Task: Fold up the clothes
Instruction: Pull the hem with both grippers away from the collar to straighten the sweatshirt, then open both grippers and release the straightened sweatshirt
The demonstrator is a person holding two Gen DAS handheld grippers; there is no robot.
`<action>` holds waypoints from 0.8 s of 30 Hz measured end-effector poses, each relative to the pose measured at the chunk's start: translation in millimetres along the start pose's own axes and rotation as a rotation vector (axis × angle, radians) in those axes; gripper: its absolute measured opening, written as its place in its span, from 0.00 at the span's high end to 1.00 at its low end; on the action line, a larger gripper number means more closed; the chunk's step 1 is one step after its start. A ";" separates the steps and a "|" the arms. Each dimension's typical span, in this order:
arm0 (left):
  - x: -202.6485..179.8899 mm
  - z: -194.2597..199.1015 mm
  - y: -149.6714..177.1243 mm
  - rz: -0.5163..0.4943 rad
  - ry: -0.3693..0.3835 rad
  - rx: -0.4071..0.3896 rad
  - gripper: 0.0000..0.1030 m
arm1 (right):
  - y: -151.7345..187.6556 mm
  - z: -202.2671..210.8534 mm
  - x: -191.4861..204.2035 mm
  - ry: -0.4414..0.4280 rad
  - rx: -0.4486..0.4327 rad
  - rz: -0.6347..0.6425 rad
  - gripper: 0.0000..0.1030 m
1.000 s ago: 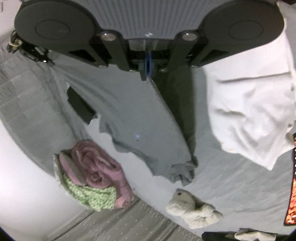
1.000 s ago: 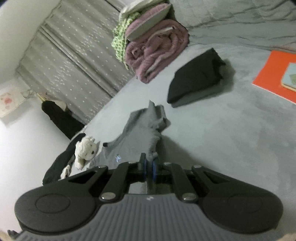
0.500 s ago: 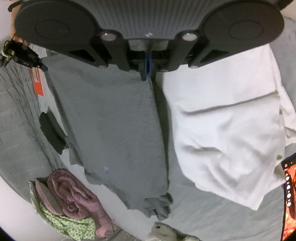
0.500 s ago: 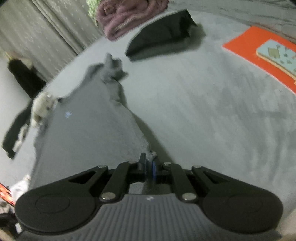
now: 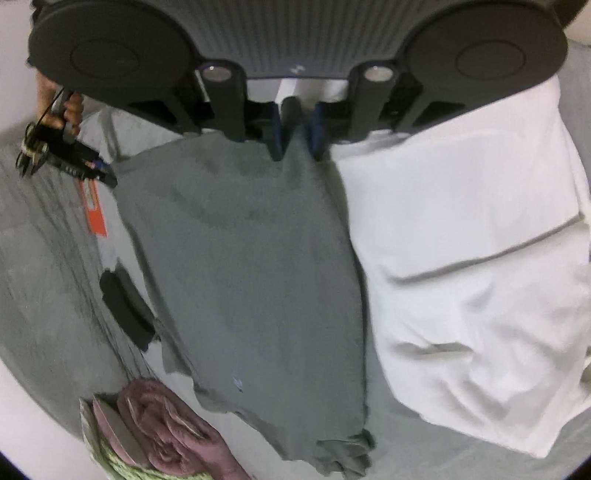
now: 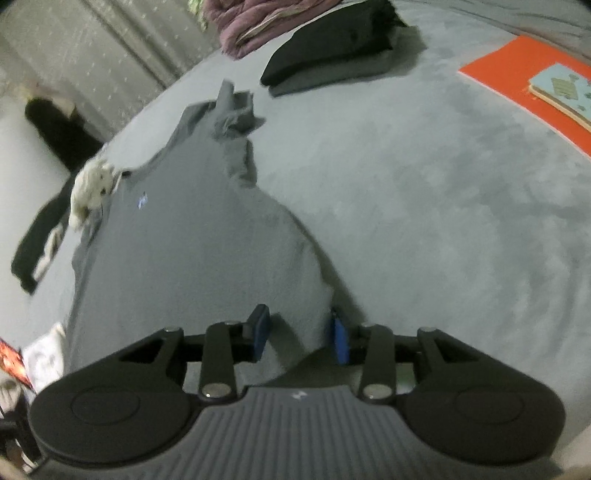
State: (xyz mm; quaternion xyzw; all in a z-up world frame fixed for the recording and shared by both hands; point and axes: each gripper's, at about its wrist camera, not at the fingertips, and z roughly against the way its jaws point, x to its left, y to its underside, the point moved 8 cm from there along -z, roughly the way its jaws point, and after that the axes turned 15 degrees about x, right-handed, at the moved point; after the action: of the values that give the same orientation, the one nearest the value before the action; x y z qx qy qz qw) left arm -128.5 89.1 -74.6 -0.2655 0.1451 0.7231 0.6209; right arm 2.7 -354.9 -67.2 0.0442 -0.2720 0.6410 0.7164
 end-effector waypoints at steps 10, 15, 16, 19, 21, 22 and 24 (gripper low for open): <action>-9.4 18.7 5.5 -0.154 -0.130 -0.051 0.96 | 3.7 16.6 9.4 0.057 -0.023 0.090 0.93; 2.1 4.6 11.0 -0.186 -0.202 0.013 0.96 | 11.8 -2.6 -2.9 0.115 0.091 0.121 0.93; 1.9 5.1 10.7 -0.193 -0.202 0.016 0.95 | 12.4 -5.1 -5.2 0.119 0.106 0.123 0.93; 1.5 6.8 9.8 -0.214 -0.204 0.025 0.93 | 12.1 -2.7 -5.6 0.100 0.120 0.132 0.78; 3.7 10.5 9.2 -0.213 -0.204 0.020 0.89 | 10.3 2.7 -6.1 0.103 0.096 0.142 0.62; 5.1 13.6 7.7 -0.208 -0.199 0.012 0.83 | 9.0 5.5 -6.0 0.110 0.078 0.149 0.55; 8.3 22.2 7.1 -0.196 -0.192 -0.019 0.65 | 6.2 9.7 -6.0 0.119 0.050 0.155 0.52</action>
State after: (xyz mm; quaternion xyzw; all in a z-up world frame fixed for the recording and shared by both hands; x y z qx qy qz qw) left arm -140.7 106.5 -61.9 -0.2140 0.0515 0.6825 0.6970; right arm -6.6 -363.1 -63.5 0.0027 -0.2157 0.7027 0.6780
